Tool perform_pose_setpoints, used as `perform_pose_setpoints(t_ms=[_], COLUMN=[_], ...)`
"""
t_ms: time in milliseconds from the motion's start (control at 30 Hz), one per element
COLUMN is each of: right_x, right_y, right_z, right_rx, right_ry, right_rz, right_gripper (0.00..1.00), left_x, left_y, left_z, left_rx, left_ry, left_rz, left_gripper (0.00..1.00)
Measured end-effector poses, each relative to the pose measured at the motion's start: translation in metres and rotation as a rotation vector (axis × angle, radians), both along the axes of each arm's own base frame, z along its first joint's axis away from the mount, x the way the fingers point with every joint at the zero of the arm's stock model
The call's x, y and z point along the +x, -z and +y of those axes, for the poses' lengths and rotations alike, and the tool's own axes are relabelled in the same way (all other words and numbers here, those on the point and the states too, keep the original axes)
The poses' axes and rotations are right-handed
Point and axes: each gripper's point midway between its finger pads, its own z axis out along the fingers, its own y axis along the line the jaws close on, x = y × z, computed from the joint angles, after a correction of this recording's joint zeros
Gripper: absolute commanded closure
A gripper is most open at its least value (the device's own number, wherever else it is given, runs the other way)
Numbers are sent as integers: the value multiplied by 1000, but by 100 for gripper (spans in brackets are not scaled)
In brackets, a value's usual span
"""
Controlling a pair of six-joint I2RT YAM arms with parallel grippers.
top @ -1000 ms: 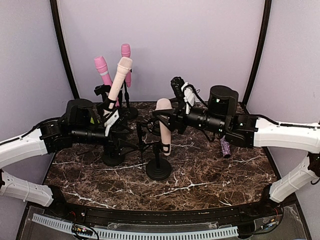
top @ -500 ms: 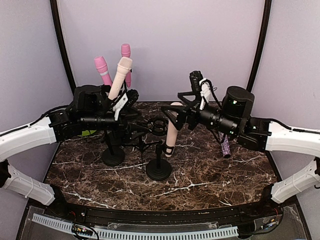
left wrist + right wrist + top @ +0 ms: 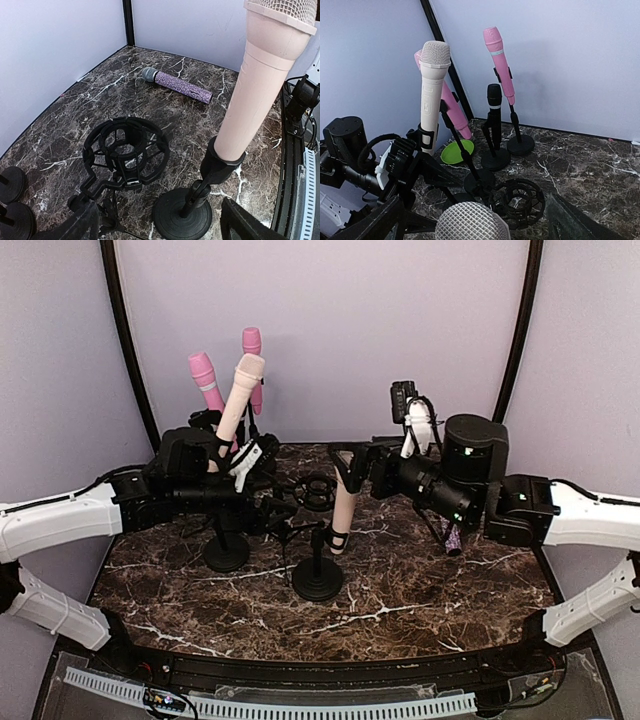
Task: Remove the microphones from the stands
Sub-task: Adjust the microphone stand with the microphone at the center of the board.
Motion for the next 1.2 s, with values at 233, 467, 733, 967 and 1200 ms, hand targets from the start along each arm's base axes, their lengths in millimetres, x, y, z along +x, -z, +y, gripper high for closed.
perform_pose_setpoints(t_ms=[233, 467, 733, 967, 1200], right_x=[9, 22, 19, 13, 19], right_y=[6, 27, 40, 40, 37], right_z=[12, 15, 11, 17, 27], right_rx=[-56, -162, -229, -220, -223], right_ry=[161, 320, 344, 199, -31], right_rz=[109, 171, 166, 86, 17], right_gripper=[14, 36, 63, 66, 66], left_x=[-1, -1, -1, -15, -24], left_y=[3, 3, 7, 21, 51], left_z=[0, 0, -2, -16, -26], left_rx=[-3, -4, 0, 5, 52], left_ry=[2, 3, 9, 128, 210], left_rz=[9, 9, 16, 62, 130], left_gripper=[14, 14, 14, 14, 14])
